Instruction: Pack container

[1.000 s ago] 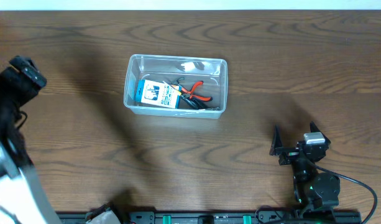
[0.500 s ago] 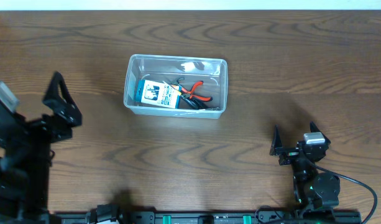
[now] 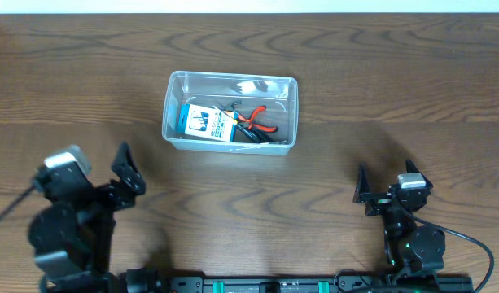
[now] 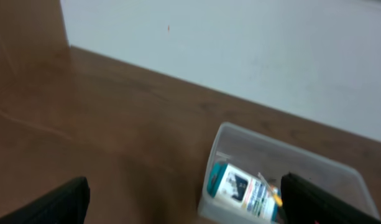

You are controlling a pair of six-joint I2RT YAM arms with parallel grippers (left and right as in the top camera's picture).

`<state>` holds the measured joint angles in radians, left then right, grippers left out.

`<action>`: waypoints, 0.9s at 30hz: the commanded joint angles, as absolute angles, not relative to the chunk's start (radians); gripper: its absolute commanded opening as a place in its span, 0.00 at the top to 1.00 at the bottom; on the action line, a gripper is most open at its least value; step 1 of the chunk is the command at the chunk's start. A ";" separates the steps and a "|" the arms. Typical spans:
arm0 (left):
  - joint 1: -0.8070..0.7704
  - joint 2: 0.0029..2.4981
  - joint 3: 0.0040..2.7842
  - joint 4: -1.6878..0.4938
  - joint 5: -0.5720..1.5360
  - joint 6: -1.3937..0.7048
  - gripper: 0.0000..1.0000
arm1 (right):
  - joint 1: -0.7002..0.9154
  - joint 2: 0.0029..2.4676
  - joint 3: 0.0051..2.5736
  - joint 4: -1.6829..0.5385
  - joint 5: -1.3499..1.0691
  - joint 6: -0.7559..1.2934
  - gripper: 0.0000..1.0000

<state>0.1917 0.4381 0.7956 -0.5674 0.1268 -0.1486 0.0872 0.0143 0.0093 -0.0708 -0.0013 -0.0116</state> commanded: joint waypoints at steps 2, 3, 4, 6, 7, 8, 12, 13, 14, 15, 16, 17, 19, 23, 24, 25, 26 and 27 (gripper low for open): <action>0.176 0.315 0.653 -0.524 0.123 -0.133 0.09 | 0.070 0.006 0.005 -0.073 -0.004 -0.024 0.01; 0.174 0.295 0.625 -0.521 0.123 -0.136 0.09 | 0.070 0.006 0.005 -0.073 -0.004 -0.024 0.01; 0.171 0.274 0.595 -0.516 0.123 -0.136 0.09 | 0.070 0.006 0.005 -0.072 -0.004 -0.024 0.01; 0.170 0.240 0.542 -0.509 0.123 -0.136 0.10 | 0.070 0.006 0.005 -0.073 -0.004 -0.024 0.01; 0.170 0.223 0.516 -0.510 0.123 -0.136 0.09 | 0.070 0.006 0.005 -0.073 -0.004 -0.024 0.01; 0.170 0.209 0.493 -0.509 0.123 -0.136 0.09 | 0.070 0.006 0.005 -0.072 -0.004 -0.024 0.01; 0.170 0.153 0.402 -0.509 0.123 -0.136 0.09 | 0.070 0.006 0.005 -0.073 -0.004 -0.024 0.01; 0.170 0.141 0.384 -0.508 0.123 -0.136 0.10 | 0.070 0.006 0.005 -0.073 -0.004 -0.024 0.01; 0.170 0.128 0.362 -0.504 0.123 -0.136 0.09 | 0.070 0.006 0.005 -0.072 -0.004 -0.024 0.01; 0.170 0.118 0.345 -0.499 0.123 -0.136 0.10 | 0.070 0.006 0.005 -0.073 -0.004 -0.024 0.01; 0.170 0.107 0.325 -0.489 0.123 -0.136 0.10 | 0.070 0.006 0.005 -0.072 -0.004 -0.024 0.01; 0.168 0.097 0.307 -0.476 0.123 -0.136 0.09 | 0.070 0.006 0.005 -0.072 -0.004 -0.024 0.01; 0.158 0.078 0.270 -0.451 0.123 -0.136 0.09 | 0.070 0.006 0.005 -0.073 -0.004 -0.024 0.01; 0.136 0.049 0.216 -0.427 0.123 -0.135 0.09 | 0.070 0.006 0.005 -0.073 -0.004 -0.024 0.01; 0.133 0.046 0.207 -0.424 0.123 -0.135 0.09 | 0.070 0.006 0.005 -0.073 -0.004 -0.024 0.01; 0.132 0.042 0.199 -0.420 0.123 -0.135 0.10 | 0.070 0.006 0.005 -0.073 -0.004 -0.024 0.01; 0.132 0.038 0.189 -0.416 0.123 -0.136 0.09 | 0.070 0.006 0.005 -0.072 -0.004 -0.024 0.01; 0.132 0.034 0.179 -0.409 0.123 -0.136 0.10 | 0.070 0.006 0.005 -0.072 -0.004 -0.024 0.01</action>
<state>0.1375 0.0517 0.1986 -0.4244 0.1272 -0.1486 0.0872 0.0143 0.0093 -0.0708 -0.0013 -0.0116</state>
